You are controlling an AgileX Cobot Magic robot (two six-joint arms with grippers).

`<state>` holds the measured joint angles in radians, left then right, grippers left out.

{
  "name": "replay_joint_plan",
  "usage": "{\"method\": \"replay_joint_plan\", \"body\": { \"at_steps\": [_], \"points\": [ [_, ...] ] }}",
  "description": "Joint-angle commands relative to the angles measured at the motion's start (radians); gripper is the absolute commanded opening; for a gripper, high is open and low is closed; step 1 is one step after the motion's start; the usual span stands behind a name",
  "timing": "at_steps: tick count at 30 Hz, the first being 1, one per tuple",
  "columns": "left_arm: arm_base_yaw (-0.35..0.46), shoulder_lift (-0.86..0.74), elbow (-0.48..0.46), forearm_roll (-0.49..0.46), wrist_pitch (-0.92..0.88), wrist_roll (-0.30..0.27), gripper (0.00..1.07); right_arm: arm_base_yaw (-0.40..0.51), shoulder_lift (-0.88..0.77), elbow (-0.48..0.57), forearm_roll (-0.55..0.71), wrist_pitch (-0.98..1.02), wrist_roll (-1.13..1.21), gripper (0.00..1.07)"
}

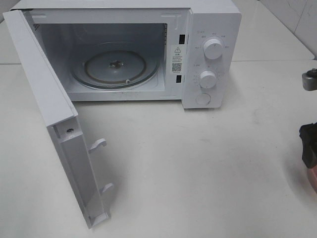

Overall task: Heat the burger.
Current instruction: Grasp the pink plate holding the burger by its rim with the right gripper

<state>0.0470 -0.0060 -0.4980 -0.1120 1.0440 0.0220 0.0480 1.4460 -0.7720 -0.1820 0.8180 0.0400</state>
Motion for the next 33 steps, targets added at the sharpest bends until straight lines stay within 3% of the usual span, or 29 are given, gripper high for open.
{"method": "replay_joint_plan", "body": {
  "at_steps": [1, 24, 33],
  "points": [
    [-0.005, -0.026, 0.003, -0.002, -0.01, -0.002, 1.03, -0.025, 0.043, 0.048, 0.013, -0.066, -0.022, 0.95],
    [-0.005, -0.026, 0.003, -0.002, -0.01, -0.002, 1.03, -0.048, 0.273, 0.073, 0.008, -0.266, 0.011, 0.9],
    [-0.005, -0.026, 0.003, -0.002, -0.01, -0.002, 1.03, -0.048, 0.292, 0.073, 0.001, -0.311, 0.014, 0.88]
  ]
}}
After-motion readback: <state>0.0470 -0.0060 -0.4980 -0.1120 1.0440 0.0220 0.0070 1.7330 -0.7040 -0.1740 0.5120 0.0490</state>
